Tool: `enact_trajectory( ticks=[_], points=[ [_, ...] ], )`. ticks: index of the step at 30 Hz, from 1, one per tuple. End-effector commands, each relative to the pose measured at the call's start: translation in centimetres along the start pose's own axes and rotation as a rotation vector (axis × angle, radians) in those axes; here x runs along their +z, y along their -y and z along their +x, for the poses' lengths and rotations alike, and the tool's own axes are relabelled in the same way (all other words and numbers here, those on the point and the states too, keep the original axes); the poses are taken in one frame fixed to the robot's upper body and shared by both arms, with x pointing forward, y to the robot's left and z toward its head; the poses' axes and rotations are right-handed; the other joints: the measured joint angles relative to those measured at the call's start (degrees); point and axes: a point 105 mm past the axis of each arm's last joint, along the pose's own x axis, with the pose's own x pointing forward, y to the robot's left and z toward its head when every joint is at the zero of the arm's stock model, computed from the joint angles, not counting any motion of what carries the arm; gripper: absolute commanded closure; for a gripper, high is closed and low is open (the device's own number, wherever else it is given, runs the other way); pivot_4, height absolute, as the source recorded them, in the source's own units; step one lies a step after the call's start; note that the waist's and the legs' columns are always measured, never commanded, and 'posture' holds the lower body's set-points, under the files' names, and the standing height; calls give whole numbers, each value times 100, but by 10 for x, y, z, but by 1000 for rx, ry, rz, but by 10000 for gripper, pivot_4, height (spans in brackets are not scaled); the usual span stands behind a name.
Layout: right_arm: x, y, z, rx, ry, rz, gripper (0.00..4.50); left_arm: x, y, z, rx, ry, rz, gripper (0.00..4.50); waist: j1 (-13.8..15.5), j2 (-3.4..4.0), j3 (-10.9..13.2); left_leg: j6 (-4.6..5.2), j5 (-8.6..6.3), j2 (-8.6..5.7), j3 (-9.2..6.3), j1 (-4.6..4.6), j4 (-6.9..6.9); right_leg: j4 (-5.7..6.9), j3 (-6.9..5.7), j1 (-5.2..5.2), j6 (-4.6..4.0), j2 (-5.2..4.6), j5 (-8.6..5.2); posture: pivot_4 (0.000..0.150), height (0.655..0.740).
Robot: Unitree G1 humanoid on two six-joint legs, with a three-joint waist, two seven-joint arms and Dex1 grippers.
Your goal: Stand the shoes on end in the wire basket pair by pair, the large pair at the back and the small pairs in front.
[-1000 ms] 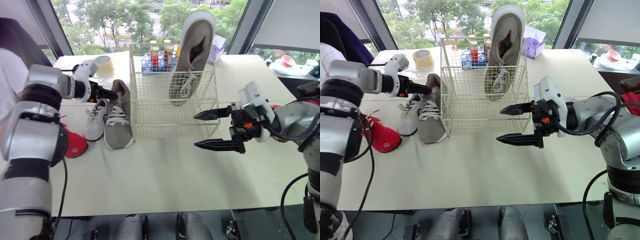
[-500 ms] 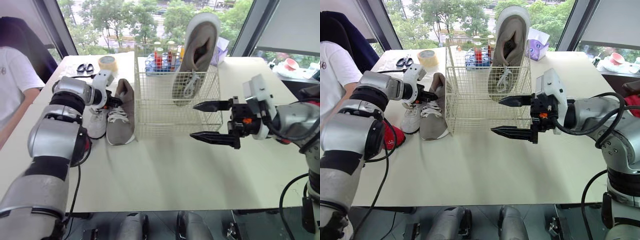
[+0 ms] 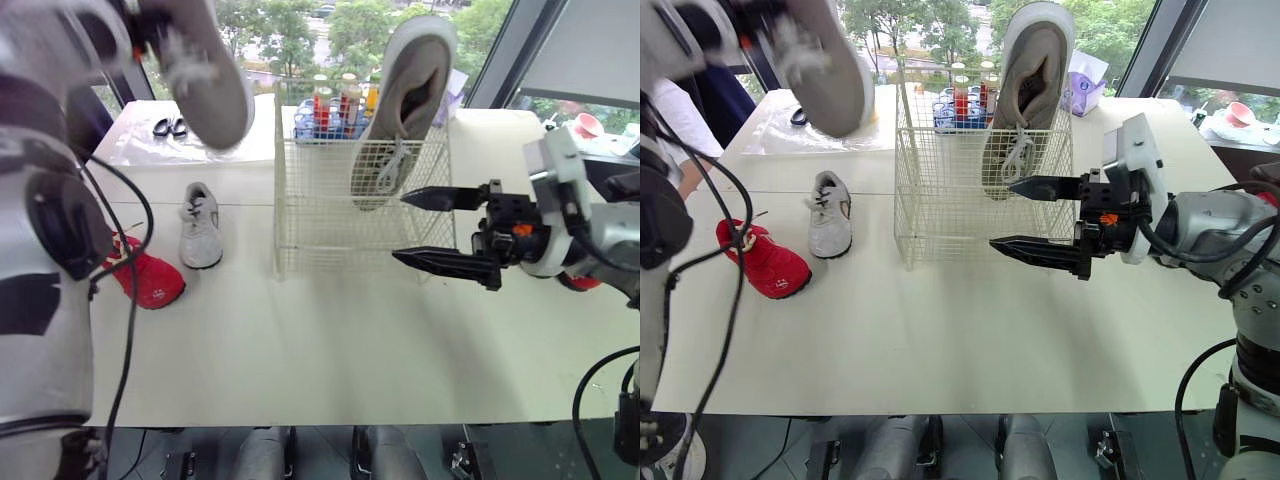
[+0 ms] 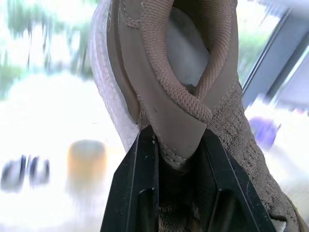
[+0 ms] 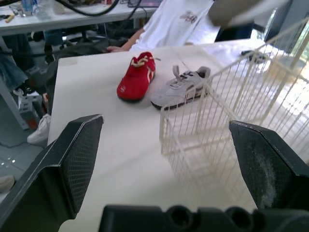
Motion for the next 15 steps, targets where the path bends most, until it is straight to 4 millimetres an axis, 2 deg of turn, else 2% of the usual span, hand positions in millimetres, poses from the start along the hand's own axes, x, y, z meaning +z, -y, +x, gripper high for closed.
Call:
enact_trajectory(
  ticks=[1,3,5,10,12,15],
  points=[
    [8,3,-4,-21,13,-32,0,55,20,-2,-14,304,158,41136,-8,0,0,0,0,1,0,2,3,1,0,2,6,0,4,1500,7400],
    [10,6,-5,-35,22,-38,0,68,38,0,-30,435,192,41136,-4,-1,1,-1,1,3,-1,2,9,8,0,2,6,1,7,1500,7400],
    [16,10,-6,-56,51,-47,0,69,64,5,-65,545,216,41136,2,-2,0,-2,3,4,-1,2,13,14,0,1,3,2,9,1500,7400],
    [31,12,-14,-90,123,-27,0,32,122,20,-140,649,340,41136,-6,-3,-1,-1,3,2,8,5,18,5,0,14,10,1,14,1500,7400],
    [33,12,-16,-105,136,-25,0,23,133,22,-143,669,362,41136,-13,-3,-1,0,2,2,19,14,18,5,0,20,11,1,14,1500,7400],
    [35,11,-20,-145,136,-37,0,-15,158,25,-173,675,471,41136,-156,-3,-1,1,2,10,19,21,11,10,3,9,8,5,17,1500,7400]
  ],
)
